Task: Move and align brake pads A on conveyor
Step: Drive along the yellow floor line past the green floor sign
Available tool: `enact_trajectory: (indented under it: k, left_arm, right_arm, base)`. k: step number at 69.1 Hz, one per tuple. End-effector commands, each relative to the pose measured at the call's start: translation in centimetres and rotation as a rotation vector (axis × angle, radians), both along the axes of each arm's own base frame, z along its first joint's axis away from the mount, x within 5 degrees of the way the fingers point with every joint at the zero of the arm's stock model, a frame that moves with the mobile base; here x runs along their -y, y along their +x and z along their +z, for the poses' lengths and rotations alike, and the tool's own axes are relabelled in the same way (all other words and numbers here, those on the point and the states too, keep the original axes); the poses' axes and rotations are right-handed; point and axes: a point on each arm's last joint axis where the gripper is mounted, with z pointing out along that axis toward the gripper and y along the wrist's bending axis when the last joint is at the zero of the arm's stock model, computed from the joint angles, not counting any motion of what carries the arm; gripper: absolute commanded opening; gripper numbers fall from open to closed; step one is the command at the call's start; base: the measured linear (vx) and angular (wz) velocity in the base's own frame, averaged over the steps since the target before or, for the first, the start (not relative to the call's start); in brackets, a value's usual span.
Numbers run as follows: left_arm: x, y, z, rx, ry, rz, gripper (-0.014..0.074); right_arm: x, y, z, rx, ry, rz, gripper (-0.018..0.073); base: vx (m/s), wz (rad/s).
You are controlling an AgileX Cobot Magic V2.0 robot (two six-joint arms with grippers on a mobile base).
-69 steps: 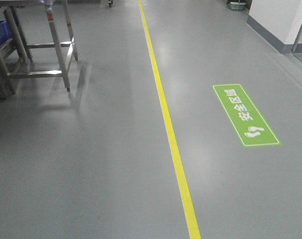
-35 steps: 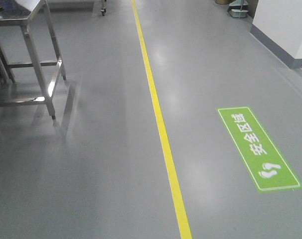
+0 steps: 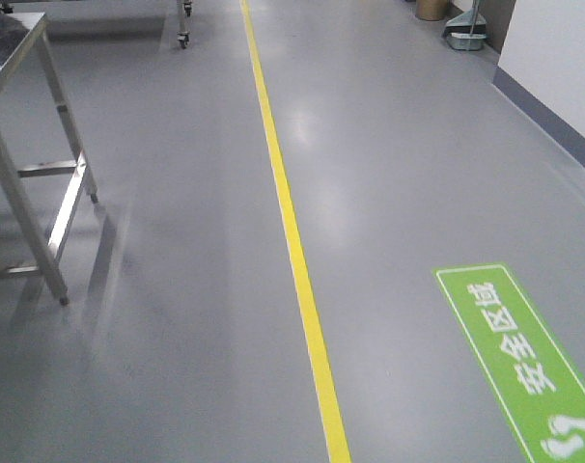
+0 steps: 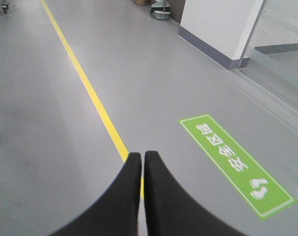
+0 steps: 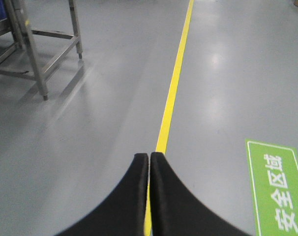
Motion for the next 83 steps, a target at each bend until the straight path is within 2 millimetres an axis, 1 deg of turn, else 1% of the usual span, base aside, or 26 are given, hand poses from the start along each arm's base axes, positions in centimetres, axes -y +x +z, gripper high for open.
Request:
enact_trajectory:
  k: [1, 29, 83]
  left_arm:
    - [0.29, 0.19, 1.46, 0.081, -0.027, -0.024, -0.0006]
    - [0.29, 0.19, 1.46, 0.081, -0.027, -0.024, -0.0006]
    - [0.29, 0.19, 1.46, 0.081, -0.027, -0.024, -0.0006]
  right_arm:
    - [0.06, 0.27, 1.38, 0.086, 0.014, -0.013, -0.0008]
    - [0.06, 0.29, 1.37, 0.085, 0.014, -0.013, -0.0008]
    - [0.06, 0.29, 1.37, 0.085, 0.014, -0.013, -0.0008]
  base:
    - [0.72, -0.02]
    - [0.71, 0.01]
    - [0.7, 0.08]
